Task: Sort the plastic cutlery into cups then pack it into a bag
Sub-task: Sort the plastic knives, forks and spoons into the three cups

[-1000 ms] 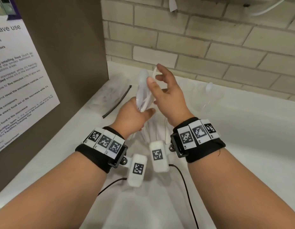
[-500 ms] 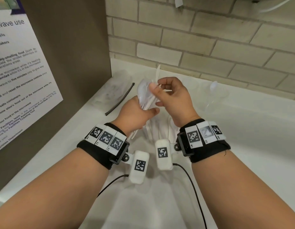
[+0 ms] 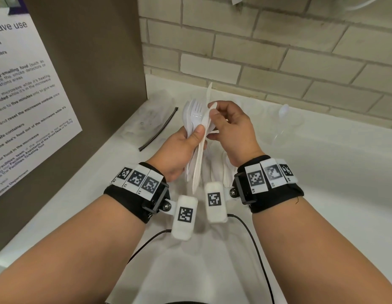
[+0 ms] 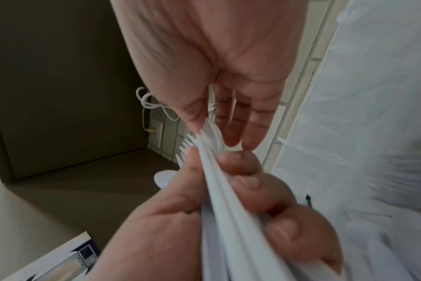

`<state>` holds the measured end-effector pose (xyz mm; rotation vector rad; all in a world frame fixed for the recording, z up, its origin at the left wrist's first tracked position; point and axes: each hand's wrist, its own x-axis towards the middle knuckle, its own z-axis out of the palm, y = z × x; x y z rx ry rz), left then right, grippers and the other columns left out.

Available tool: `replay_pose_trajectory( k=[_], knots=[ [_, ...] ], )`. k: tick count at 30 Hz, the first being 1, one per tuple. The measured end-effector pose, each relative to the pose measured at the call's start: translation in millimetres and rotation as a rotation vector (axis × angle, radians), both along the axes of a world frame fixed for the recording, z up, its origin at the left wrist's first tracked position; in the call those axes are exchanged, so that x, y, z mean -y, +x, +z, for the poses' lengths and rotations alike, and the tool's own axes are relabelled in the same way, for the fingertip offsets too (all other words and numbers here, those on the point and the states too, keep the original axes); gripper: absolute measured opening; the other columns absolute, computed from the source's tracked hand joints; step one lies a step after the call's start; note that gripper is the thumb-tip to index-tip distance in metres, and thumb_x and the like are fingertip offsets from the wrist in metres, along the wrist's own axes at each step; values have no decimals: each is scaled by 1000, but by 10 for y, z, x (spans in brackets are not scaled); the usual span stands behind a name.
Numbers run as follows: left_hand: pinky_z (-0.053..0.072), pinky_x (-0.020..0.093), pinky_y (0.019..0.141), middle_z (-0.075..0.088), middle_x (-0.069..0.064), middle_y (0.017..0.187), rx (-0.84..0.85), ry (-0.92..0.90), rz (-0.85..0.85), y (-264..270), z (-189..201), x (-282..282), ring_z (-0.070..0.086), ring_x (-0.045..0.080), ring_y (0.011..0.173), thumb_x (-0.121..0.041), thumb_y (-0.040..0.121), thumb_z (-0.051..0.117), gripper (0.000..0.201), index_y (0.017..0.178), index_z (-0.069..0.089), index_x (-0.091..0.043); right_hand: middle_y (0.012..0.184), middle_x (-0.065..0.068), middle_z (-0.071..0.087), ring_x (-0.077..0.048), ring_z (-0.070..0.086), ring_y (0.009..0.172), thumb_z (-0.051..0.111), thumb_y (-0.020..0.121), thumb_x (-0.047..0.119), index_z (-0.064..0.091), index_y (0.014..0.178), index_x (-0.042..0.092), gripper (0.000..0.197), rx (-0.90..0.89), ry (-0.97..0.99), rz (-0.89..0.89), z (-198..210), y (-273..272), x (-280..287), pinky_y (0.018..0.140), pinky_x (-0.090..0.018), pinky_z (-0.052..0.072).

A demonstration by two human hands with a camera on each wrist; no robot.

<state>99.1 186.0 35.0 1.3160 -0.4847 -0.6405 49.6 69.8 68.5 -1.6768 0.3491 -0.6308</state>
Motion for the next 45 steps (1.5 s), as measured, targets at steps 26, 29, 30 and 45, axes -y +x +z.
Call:
replay_pose_trajectory(
  k=[26, 29, 30, 45],
  knots=[
    [49, 44, 97, 61, 21, 120, -454, -192, -2, 113, -38, -5, 60, 32, 107, -18, 96, 51, 33, 124, 57, -2, 81, -12, 64, -23, 61, 66, 57, 95, 17, 56, 85, 9, 12, -307, 115, 153, -29, -108, -56, 67, -38, 57],
    [54, 37, 84, 70, 11, 92, -422, -172, 8, 124, -49, -3, 67, 23, 84, -10, 94, 55, 9, 89, 63, -9, 93, -26, 67, -39, 68, 79, 44, 97, 13, 47, 84, 9, 14, -275, 181, 56, -12, -75, -29, 73, -49, 59],
    [55, 35, 81, 71, 10, 88, -407, -171, 11, 125, -51, 3, 67, 21, 80, -7, 93, 55, 12, 83, 60, -11, 94, -28, 67, -42, 68, 81, 41, 97, 12, 43, 83, 9, 14, -261, 175, 25, -11, -66, -27, 73, -53, 58],
    [56, 34, 69, 65, 10, 78, -210, -112, 167, 113, -102, 3, 67, 22, 70, 0, 85, 66, 22, 103, 55, -3, 64, -2, 60, -17, 52, 53, 60, 93, 20, 58, 81, 9, 16, -224, 104, 82, -74, -50, -97, 43, -26, 38]
  ],
)
